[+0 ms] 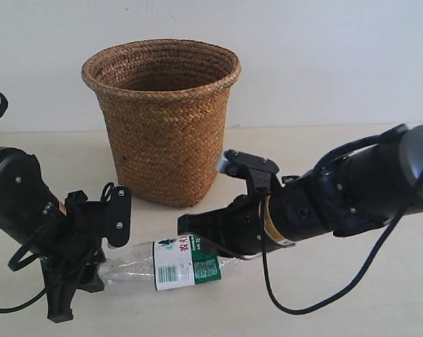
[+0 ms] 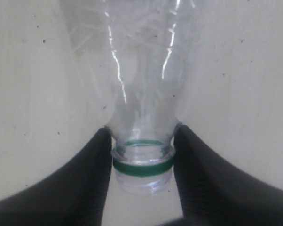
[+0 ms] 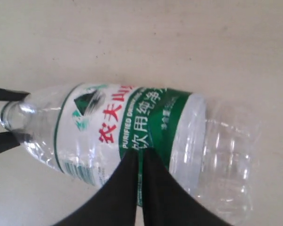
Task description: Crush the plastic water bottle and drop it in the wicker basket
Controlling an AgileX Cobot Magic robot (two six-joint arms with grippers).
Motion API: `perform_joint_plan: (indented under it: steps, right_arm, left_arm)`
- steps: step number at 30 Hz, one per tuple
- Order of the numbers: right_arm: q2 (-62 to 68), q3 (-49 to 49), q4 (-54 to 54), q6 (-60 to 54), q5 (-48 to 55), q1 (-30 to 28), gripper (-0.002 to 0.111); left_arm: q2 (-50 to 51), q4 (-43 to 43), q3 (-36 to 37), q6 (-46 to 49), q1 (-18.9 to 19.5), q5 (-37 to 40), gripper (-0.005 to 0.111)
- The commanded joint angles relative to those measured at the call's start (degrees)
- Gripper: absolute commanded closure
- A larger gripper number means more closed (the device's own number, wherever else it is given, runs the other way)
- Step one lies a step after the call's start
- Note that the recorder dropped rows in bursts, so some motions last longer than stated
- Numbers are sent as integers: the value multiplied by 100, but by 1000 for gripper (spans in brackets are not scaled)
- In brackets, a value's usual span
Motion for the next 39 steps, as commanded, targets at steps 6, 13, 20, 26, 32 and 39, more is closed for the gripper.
perform_joint_plan:
  steps: [6,13,20,26,32,39]
  right_arm:
    - [-363,-284,-83,54,-88,57,108]
    - [34,-424,-56,54,48,334,108]
    - [430,-480,-12,54,364,394,108]
    - [726,-480,90,54,389,394,108]
    - [944,-480,90,54,414,394,108]
    - [1608,-697,106,193,-19,394,108]
  left_arm:
    - [29,-52,-15,21,-27,54,103]
    - [29,-52,-15,21,-27,54,103]
    - [29,-52,-15,21,-27,54,103]
    - [29,-52,-15,21,-27,54,103]
    - [29,-52,-15,21,-27,54,103]
    - [29,-115,-15,21,-27,56,103]
